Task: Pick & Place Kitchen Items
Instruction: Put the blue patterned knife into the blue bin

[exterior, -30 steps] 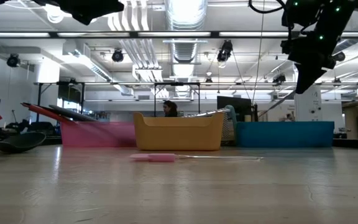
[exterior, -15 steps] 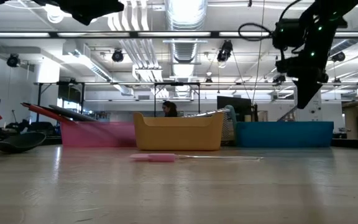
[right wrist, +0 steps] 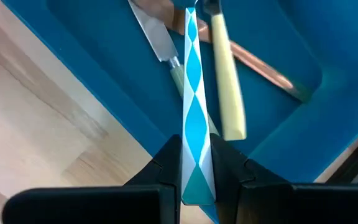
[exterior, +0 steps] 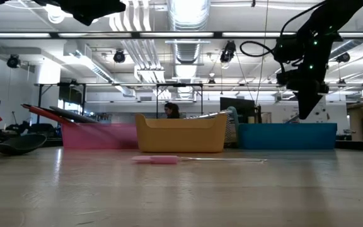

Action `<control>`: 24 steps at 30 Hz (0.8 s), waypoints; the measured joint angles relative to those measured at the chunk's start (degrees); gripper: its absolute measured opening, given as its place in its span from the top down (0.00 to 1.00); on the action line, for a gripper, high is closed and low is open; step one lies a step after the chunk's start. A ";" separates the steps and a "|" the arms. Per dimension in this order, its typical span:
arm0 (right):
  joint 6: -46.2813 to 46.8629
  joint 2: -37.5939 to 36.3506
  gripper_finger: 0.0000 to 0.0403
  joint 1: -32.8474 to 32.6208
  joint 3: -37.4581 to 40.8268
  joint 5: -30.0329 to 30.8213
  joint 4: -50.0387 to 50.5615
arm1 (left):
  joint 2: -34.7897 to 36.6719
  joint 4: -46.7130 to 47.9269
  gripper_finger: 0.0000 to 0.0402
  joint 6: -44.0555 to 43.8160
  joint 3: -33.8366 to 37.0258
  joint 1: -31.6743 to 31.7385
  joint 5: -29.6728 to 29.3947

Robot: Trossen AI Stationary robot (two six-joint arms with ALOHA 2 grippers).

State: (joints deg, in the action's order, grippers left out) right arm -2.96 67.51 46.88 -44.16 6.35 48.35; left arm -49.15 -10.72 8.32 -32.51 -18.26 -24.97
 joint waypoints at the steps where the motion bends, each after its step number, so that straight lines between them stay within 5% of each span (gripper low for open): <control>1: 0.02 0.21 0.90 0.41 0.32 0.00 -0.21 | 0.00 0.00 0.51 0.00 0.00 0.00 0.00; 24: 2.43 12.46 0.90 3.62 5.53 4.61 -9.15 | 0.00 -0.01 0.51 -1.43 0.00 0.00 0.02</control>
State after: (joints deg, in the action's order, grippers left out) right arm -0.53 79.97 50.50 -38.63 10.96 39.20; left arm -49.15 -10.73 6.89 -32.51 -18.26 -24.95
